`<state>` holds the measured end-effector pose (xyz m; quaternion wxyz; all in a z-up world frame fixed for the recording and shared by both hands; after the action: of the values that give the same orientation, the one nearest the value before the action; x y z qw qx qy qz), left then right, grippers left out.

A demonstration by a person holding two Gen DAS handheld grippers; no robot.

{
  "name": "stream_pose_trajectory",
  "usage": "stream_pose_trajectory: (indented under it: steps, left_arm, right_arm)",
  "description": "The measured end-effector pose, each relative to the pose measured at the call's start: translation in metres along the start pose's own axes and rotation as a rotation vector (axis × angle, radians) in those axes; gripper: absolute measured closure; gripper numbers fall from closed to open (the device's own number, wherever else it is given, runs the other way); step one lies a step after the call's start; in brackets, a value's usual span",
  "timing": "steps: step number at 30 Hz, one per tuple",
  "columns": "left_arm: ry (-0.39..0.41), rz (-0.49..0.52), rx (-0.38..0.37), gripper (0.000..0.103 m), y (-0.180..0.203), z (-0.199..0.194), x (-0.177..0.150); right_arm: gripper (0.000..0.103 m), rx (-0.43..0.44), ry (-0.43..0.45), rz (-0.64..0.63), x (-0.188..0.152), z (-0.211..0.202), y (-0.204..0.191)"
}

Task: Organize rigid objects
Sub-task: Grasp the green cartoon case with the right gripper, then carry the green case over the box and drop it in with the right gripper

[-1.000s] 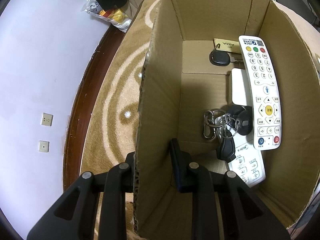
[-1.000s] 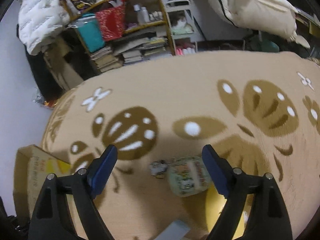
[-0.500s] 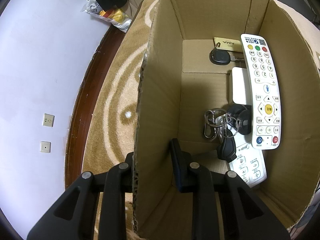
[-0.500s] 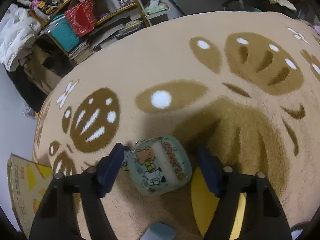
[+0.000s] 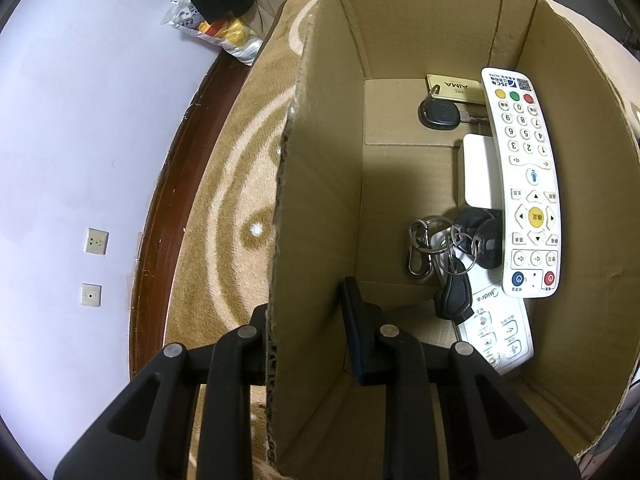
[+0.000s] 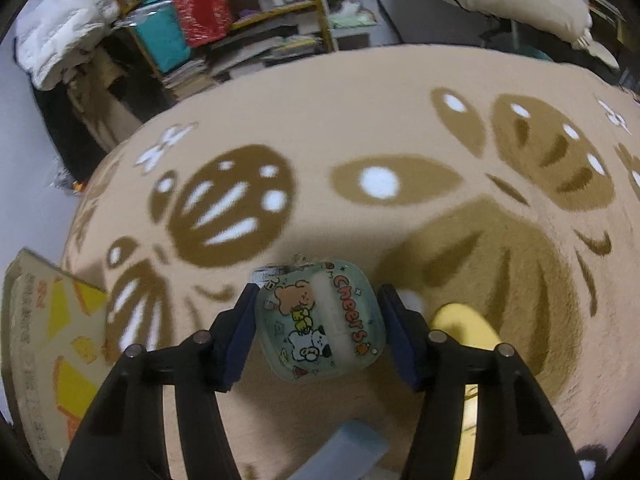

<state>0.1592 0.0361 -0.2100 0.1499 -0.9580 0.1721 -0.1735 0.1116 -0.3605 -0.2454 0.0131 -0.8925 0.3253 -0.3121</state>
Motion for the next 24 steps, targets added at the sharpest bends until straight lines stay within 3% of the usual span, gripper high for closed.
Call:
stream_pose_trajectory:
  steps: [13,24]
  left_arm:
    - [0.0,0.001,0.001,0.079,0.0,0.0,0.0]
    - [-0.002,0.0,0.0,0.079,0.001,0.0,0.0]
  right_arm:
    - [0.04,0.146,0.132,-0.151,0.011,-0.056,-0.082]
    - [0.04,0.332,0.226,-0.248,0.02,-0.105,-0.159]
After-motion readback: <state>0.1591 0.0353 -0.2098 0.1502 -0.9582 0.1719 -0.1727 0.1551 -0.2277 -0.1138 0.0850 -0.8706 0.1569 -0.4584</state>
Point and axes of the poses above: each gripper's, at about its wrist camera, not at the fingertips, and z roughly the way its jaws point, y to its right, x to its top, the point moved 10 cm from there along z, roughly the way its jaws point, and after that the axes turned 5 degrees about y, right-handed, at the moved point
